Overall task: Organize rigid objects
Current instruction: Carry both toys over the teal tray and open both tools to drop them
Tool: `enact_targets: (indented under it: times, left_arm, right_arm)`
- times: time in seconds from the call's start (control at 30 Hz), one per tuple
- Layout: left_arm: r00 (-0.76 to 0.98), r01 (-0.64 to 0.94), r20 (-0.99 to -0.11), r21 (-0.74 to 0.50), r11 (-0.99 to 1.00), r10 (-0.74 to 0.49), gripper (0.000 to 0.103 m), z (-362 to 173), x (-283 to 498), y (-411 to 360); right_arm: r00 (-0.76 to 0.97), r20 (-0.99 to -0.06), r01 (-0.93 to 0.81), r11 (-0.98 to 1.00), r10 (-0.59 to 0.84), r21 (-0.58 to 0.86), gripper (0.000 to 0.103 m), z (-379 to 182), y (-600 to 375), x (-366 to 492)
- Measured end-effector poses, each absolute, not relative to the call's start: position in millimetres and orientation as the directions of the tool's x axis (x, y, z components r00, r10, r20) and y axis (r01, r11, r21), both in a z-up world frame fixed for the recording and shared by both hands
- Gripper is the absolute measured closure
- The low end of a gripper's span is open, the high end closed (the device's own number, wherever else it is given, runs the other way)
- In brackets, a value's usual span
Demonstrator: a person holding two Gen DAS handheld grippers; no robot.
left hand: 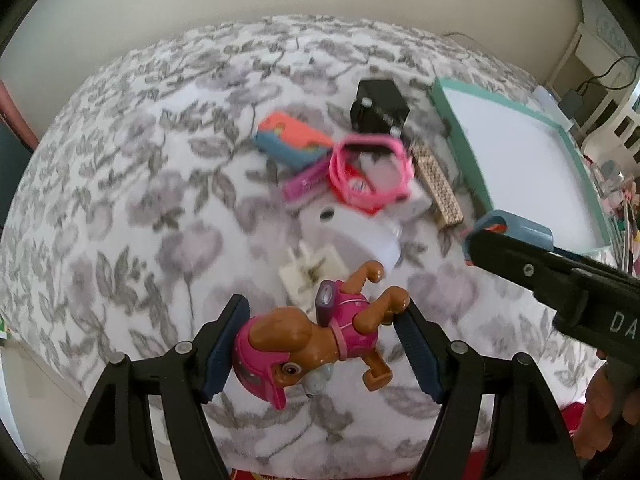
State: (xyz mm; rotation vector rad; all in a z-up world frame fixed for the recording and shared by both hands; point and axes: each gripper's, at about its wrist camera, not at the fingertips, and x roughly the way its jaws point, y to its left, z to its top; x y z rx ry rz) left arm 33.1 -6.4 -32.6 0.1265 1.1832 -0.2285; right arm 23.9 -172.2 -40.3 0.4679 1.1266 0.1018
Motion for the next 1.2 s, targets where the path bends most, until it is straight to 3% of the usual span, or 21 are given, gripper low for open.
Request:
enact_targets:
  times: [0.53, 0.83, 1.2]
  left_arm:
    - [0.391, 0.298, -0.913, 0.009, 0.954, -0.114, 0.028, 18.2, 87.5, -106.0]
    - [0.381, 0.318, -0.908, -0.048, 0.947, -0.174, 0.028, 1.6, 100.6, -184.1]
    - [0.367, 0.273, -0.910, -0.092, 0.958, -0.192, 0.027, -29.9, 118.2, -223.0]
  right_arm:
    - [0.497, -0.865, 0.441, 0.836, 0.075, 0.326, 0.026, -43.6, -276.6, 23.6]
    - [0.465, -0.882, 0.579, 0.781, -0.079, 0.235, 0.026, -51.1, -328.5, 12.5]
    - [0.426, -0.886, 0.655, 0.738, -0.183, 0.162, 0.026, -59.5, -371.7, 2.2]
